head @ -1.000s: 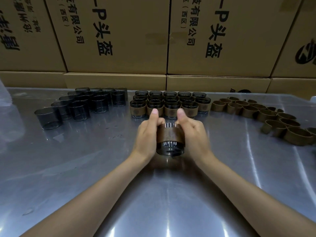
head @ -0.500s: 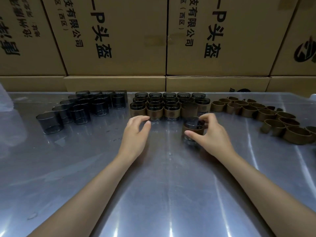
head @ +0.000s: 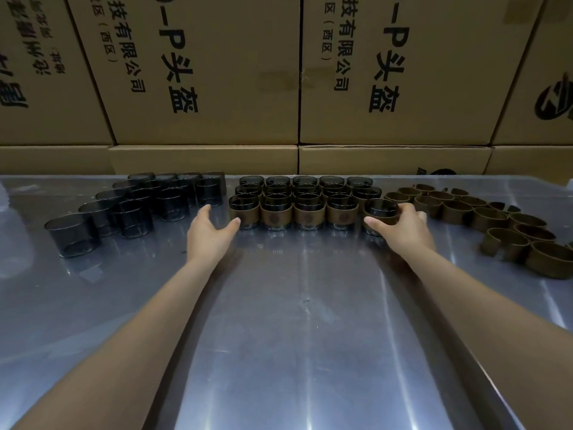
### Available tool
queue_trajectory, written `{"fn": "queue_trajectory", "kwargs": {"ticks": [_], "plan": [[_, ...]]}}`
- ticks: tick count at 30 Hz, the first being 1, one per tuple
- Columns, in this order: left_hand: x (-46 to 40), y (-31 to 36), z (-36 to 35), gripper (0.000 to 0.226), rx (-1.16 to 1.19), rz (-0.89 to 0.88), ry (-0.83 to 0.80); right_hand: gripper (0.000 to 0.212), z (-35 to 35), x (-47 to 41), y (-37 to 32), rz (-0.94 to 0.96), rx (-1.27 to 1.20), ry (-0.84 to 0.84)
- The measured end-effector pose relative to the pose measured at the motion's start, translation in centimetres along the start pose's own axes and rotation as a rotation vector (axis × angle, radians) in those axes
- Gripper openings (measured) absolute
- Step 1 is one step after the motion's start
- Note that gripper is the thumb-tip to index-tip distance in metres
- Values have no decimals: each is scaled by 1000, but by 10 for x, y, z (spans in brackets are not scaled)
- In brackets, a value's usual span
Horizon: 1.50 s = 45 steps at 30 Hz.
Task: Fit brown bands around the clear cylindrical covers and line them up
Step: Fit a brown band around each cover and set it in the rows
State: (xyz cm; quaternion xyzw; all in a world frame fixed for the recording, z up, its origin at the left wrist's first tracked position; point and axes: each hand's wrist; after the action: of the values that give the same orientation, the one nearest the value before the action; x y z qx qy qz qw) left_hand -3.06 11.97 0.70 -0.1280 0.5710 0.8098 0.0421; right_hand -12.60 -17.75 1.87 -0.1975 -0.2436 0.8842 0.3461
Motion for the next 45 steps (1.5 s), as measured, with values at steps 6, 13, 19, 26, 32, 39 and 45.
{"fn": "queue_trajectory", "kwargs": {"ticks": [6,13,19,26,32,39,45], "plan": [[-9,-2,-4,72,-27,-20,-36,80,-7,-1,-4,27,44,63],[-15,-5,-7,55,-111,-39,-29,77,-9,-3,-5,34,67,71],[-14,-6,-9,54,-125,-50,-40,79,-11,0,-5,27,97,76],[5,-1,0,38,-90,-71,-55,69,-6,32,-7,4,-164,123],[48,1,16,16,-157,-202,-231,19,-1,85,-13,289,20,57],[71,-4,51,17,-502,-513,-296,11,-7,149,-38,748,303,-4],[19,-31,118,43,-817,-394,86,8,-12,160,-45,843,246,-83]]}}
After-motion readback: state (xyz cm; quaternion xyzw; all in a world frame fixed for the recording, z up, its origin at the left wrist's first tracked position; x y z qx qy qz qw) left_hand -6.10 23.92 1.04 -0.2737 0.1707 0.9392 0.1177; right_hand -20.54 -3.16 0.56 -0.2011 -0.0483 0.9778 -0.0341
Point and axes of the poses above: each hand's wrist, its own x-axis away from the middle knuckle, its own z-axis out of the back of the hand, y = z × x, and after that the axes turned 10 degrees about x, right-handed
